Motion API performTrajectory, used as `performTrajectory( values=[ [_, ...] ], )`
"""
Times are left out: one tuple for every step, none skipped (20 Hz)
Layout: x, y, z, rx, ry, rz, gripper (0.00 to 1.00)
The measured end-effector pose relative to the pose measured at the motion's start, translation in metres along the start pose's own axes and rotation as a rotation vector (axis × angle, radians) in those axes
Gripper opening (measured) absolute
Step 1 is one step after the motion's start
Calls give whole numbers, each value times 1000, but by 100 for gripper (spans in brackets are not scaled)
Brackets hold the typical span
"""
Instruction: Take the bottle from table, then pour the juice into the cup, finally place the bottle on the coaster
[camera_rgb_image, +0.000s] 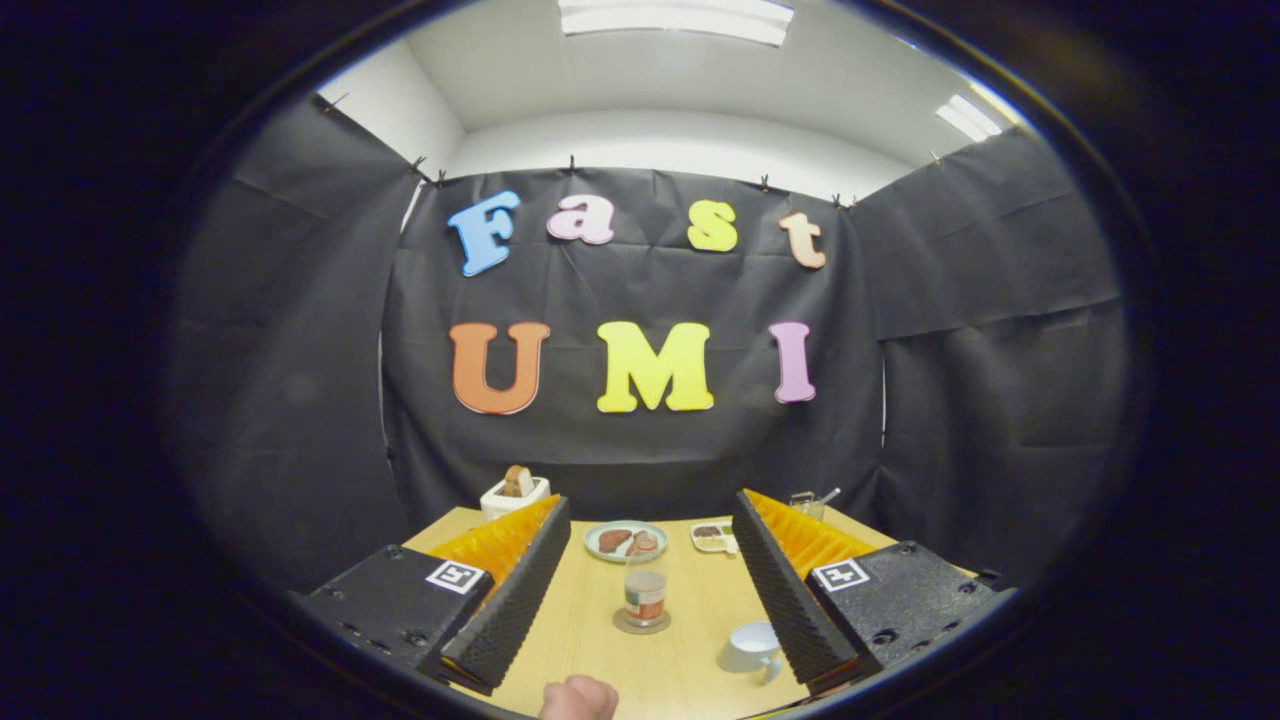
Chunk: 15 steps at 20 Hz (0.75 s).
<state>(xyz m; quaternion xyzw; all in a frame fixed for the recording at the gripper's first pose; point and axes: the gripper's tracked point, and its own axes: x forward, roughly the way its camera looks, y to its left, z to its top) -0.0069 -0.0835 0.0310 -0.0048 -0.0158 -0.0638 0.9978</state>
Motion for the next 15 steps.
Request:
performTrajectory(
  values=[
    [-5,-1,5,-4,-5,1,100],
    [-11,-4,5,-5,-15,0,100],
    [-15,-6,7,0,-21,0,100],
    [-18,-9,6,10,-15,-3,100],
    [-20,-9,4,23,-7,1,100],
    [-22,-7,6,31,-3,9,100],
    [-23,-7,9,36,-4,13,100],
    [-23,-9,11,34,-9,14,100],
    [-22,-11,12,31,-12,12,100],
    [-22,-14,8,31,-2,7,100],
    [-21,-17,5,38,5,2,100],
    [-21,-17,4,50,12,4,100],
    [-20,-16,2,61,16,6,100],
    [-20,-18,2,66,20,5,100],
    [-19,-19,2,64,18,5,100]
  ],
)
